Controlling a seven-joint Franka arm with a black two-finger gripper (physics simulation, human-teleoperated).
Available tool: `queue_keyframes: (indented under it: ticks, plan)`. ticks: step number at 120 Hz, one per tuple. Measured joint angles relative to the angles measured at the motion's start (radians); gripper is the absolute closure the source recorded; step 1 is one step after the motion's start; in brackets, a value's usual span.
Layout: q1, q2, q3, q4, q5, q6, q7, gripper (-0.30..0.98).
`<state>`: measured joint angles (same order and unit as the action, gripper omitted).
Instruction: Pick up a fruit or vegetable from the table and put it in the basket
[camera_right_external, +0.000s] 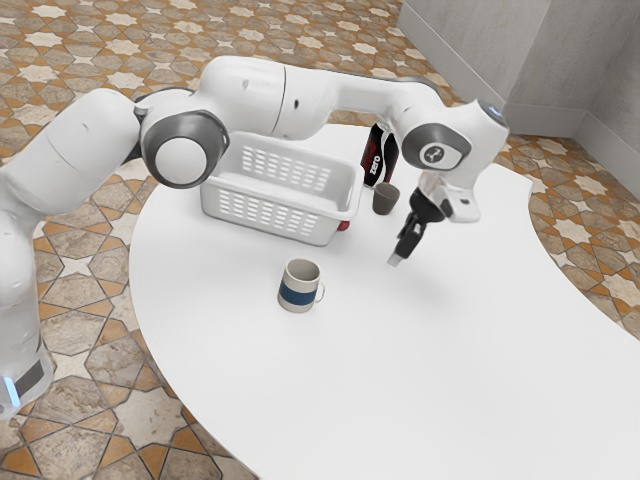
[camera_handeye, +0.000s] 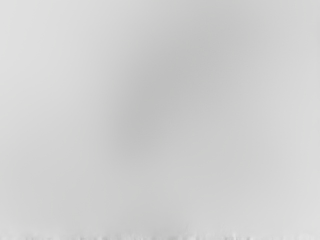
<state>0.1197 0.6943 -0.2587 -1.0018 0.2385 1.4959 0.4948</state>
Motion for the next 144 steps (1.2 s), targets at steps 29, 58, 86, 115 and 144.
queue_keyframes:
  ticks: [29,58,86,115,144]
  plan:
    - [0.001,0.001,0.001,0.0,-0.003,-0.043,-0.004,0.0]
    - [0.011,0.0,0.001,0.0,-0.004,-0.068,-0.006,0.0]
    - [0.012,0.0,0.001,-0.001,-0.003,-0.078,-0.007,0.0]
    - [0.014,0.001,0.0,-0.002,-0.003,-0.085,-0.008,0.0]
    - [0.03,0.001,0.0,-0.003,-0.003,-0.088,-0.009,0.0]
